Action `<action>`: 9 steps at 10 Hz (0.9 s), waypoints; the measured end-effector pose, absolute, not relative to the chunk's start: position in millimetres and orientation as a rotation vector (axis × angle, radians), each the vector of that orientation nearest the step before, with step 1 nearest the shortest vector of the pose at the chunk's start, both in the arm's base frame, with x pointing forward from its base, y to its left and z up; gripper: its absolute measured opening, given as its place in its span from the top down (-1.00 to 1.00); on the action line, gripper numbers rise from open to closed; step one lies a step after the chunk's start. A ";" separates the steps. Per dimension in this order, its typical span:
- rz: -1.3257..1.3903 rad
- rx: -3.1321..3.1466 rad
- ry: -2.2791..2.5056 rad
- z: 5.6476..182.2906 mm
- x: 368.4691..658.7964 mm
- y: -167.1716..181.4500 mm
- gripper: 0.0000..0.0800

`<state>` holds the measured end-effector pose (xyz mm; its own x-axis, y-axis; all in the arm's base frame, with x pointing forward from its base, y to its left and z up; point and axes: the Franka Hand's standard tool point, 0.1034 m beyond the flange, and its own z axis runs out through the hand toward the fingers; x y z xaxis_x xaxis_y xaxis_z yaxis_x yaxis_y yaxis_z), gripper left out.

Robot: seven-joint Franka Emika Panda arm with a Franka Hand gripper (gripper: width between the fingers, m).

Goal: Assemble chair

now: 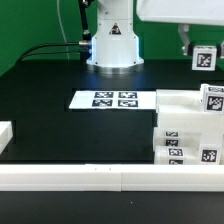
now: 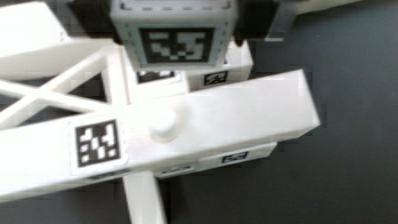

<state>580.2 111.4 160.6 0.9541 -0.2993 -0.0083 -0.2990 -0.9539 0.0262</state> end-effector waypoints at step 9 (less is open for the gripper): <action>-0.023 3.078 -0.462 129.5 557.7 125.4 0.29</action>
Offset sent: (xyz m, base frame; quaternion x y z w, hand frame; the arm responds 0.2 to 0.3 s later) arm -0.0163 -0.0063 -0.0146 0.0033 0.0100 -0.0028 0.9999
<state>557.7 125.4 129.5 0.9559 -0.2935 -0.0103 -0.2930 -0.9556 0.0306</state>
